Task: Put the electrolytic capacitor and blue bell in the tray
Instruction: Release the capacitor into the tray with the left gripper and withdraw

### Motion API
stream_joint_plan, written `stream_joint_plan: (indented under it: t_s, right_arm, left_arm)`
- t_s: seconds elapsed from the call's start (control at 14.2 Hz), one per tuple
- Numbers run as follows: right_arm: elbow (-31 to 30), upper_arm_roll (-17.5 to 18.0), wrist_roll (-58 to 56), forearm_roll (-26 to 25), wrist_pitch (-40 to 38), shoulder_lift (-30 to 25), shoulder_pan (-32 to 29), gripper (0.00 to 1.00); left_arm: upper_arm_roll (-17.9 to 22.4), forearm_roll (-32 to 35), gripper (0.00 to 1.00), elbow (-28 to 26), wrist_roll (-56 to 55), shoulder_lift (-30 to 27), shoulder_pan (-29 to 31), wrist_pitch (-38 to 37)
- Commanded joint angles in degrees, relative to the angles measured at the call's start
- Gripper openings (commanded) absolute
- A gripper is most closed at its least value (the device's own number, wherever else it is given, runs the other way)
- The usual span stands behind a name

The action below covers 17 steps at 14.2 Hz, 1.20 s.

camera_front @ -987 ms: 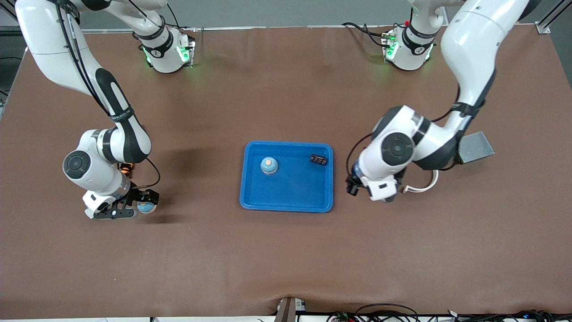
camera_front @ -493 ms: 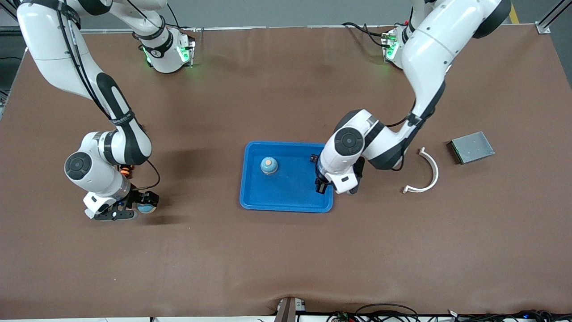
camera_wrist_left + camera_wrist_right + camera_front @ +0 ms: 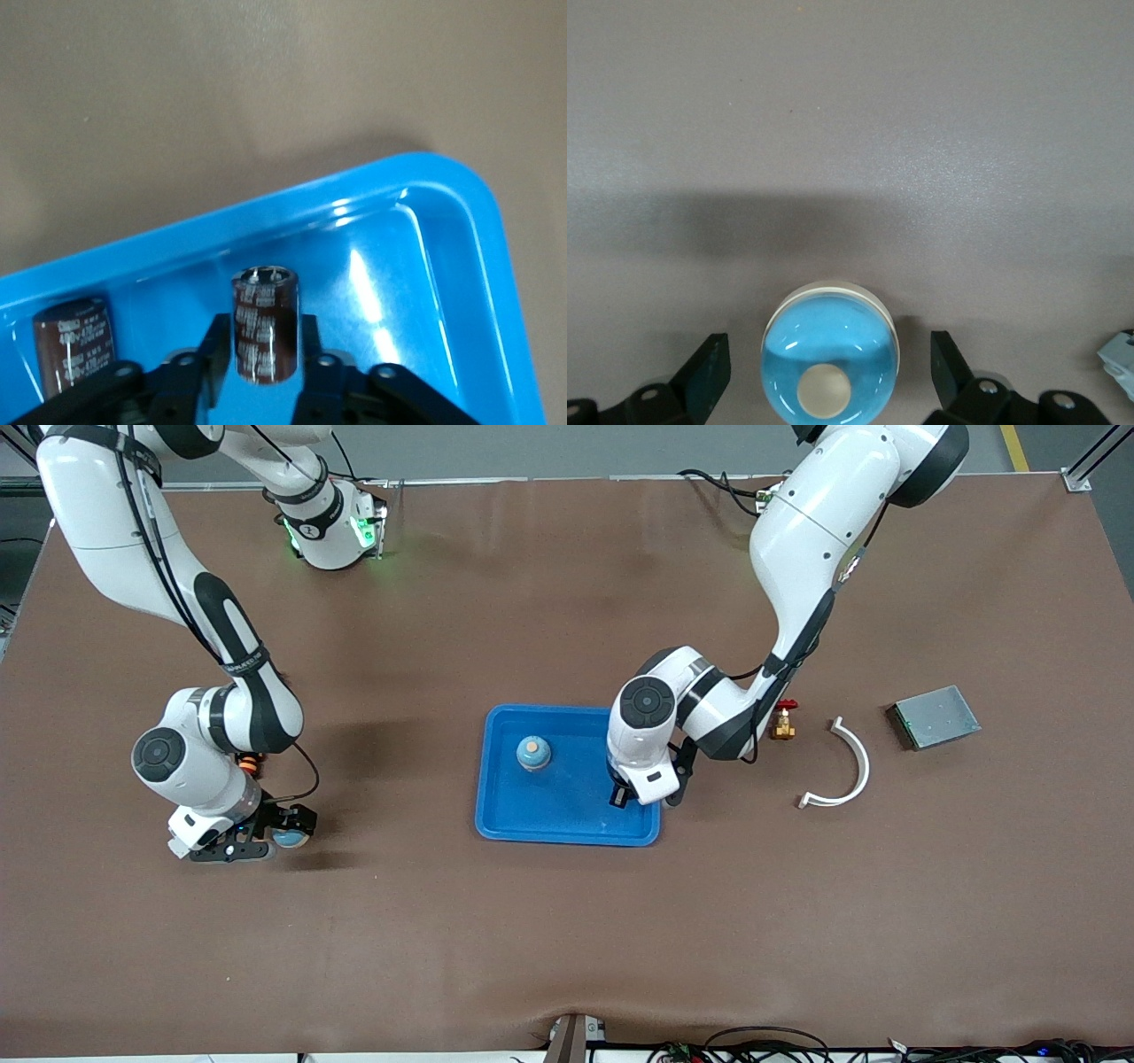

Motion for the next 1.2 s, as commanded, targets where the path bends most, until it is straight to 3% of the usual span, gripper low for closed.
stream_joint_plan:
  t_s: [0.0,0.28,0.42,0.49,0.92,1.13]
  right_arm:
    - [1.3,1.1,-1.0,-0.3,0.2,1.1,-1.2,1.0]
    - [1.4,1.1,-1.6,-0.3,0.3,1.7,-1.2,0.64]
    - [1.3,1.1,-1.6,-0.2,1.1,1.7,-1.0,0.27]
    - [1.3,1.1,-1.6,-0.2,1.1,1.9,-0.9,0.01]
    - [2.0,1.6,-0.3,0.1,0.1,1.5,0.3,0.0]
    - [5.4,1.6,7.7,0.2,-7.3,1.1,3.0,0.0]
  left_arm:
    - [0.3,0.5,1.0,1.9,0.0,0.0,-0.4,-0.1]
    - [0.7,1.3,1.0,3.5,1.5,-4.5,0.6,-2.5]
    - [0.9,2.4,1.0,3.7,5.7,-8.0,2.0,-5.0]
    - [0.8,2.4,1.0,3.6,11.0,-10.0,4.1,-6.2]
    - [0.7,4.8,1.0,3.4,36.2,-18.5,10.9,-13.4]
    - [0.6,4.2,1.0,3.5,43.4,-22.2,13.6,-19.3]
